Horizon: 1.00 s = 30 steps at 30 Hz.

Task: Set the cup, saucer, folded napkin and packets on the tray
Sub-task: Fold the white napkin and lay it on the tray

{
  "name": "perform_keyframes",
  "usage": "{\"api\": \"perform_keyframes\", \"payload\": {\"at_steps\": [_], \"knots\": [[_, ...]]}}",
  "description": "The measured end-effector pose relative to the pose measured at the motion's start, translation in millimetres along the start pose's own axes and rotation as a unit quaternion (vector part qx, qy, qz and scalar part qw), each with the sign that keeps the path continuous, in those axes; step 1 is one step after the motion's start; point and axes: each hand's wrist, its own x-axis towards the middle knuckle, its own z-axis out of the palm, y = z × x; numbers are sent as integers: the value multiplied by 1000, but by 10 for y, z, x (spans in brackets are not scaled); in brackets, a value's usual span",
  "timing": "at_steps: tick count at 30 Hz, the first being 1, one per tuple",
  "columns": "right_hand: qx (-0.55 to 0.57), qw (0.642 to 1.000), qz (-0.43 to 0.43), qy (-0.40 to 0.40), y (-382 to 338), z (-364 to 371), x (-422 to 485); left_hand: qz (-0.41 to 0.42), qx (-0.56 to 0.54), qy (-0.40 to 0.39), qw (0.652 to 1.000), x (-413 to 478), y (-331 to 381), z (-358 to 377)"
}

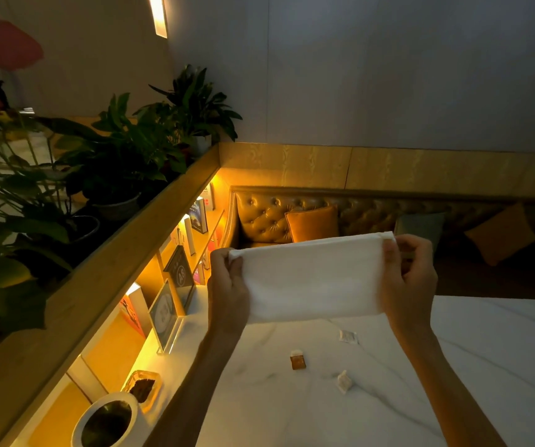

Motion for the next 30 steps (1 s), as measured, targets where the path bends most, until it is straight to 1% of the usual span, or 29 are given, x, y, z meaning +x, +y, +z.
{"api": "perform_keyframes", "payload": {"at_steps": [8, 13, 16, 20, 24, 27, 30], "knots": [[5, 993, 116, 11, 25, 29, -357, -20, -8, -32, 999, 70, -18, -155], [3, 988, 156, 18, 5, -116, -329, -52, -34, -52, 997, 125, 32, -110], [-3, 986, 166, 12, -11, -191, -262, -76, -38, -69, 994, 113, 63, -93], [-49, 987, 155, 16, -123, -152, -252, -121, -21, -91, 988, -15, 123, -54], [-70, 989, 130, -17, -331, 84, -409, -175, -58, -102, 978, -221, 282, -15], [-47, 989, 125, -60, -528, 367, -677, -174, -71, -123, 975, -364, 393, -13], [7, 990, 117, -84, -743, 650, -1002, -170, -59, -129, 975, -460, 462, -73]]}}
